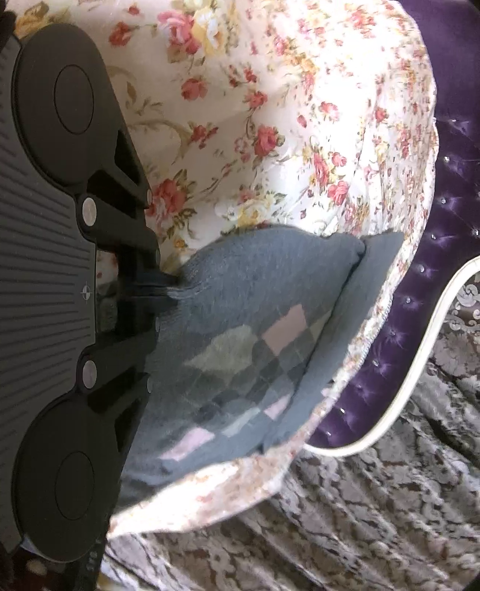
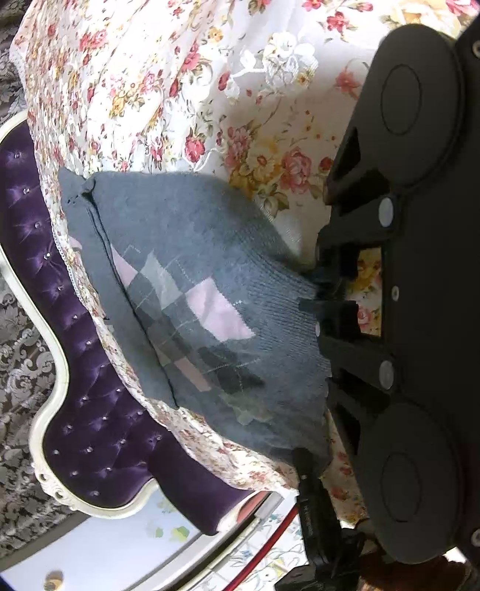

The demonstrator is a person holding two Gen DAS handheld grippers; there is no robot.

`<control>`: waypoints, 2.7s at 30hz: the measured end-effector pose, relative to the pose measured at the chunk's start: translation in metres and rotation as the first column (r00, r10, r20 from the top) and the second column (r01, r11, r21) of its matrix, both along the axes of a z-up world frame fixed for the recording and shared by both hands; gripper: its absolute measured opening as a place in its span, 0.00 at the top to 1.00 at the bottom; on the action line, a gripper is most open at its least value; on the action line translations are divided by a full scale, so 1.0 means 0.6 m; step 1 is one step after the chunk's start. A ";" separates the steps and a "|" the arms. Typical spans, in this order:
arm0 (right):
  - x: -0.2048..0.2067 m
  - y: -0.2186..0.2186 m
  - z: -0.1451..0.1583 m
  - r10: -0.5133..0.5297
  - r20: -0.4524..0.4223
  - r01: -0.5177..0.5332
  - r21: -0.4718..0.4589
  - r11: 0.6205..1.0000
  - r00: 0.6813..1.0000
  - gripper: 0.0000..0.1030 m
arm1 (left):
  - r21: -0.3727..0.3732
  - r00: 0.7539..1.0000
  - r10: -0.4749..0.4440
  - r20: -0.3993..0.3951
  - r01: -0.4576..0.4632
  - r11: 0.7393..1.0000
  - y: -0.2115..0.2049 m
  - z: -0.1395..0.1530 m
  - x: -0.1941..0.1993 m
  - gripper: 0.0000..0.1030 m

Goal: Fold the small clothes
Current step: 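Grasp the folded sweater edge with the left tool while the right tool grips it, then lift the sweater with both tools and fold it over onto itself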

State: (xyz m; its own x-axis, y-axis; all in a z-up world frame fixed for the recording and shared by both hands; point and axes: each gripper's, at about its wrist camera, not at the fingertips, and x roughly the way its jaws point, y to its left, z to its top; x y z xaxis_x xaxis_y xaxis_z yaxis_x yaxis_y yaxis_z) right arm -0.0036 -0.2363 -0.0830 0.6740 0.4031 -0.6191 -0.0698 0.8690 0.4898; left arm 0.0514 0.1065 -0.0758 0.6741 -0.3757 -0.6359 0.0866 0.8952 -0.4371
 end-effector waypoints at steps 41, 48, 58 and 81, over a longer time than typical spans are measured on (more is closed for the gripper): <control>0.410 -0.111 0.158 -0.167 0.286 0.133 0.134 0.982 0.944 0.89 | -0.084 0.974 0.021 0.225 -0.002 0.996 -0.026 0.165 0.451 0.96; 0.541 -0.116 0.088 -0.198 0.202 0.186 0.074 0.980 0.959 0.89 | -0.043 0.989 0.073 0.130 -0.068 0.997 -0.043 0.091 0.566 0.96; 0.618 -0.120 0.020 -0.255 0.100 0.259 -0.027 0.966 0.962 0.55 | 0.013 0.990 0.127 0.063 -0.128 0.992 -0.034 0.032 0.635 0.70; 0.535 0.073 0.021 0.089 0.159 -0.006 -0.462 0.887 0.983 0.46 | 0.512 0.976 -0.207 0.070 0.143 0.847 -0.189 -0.014 0.513 0.30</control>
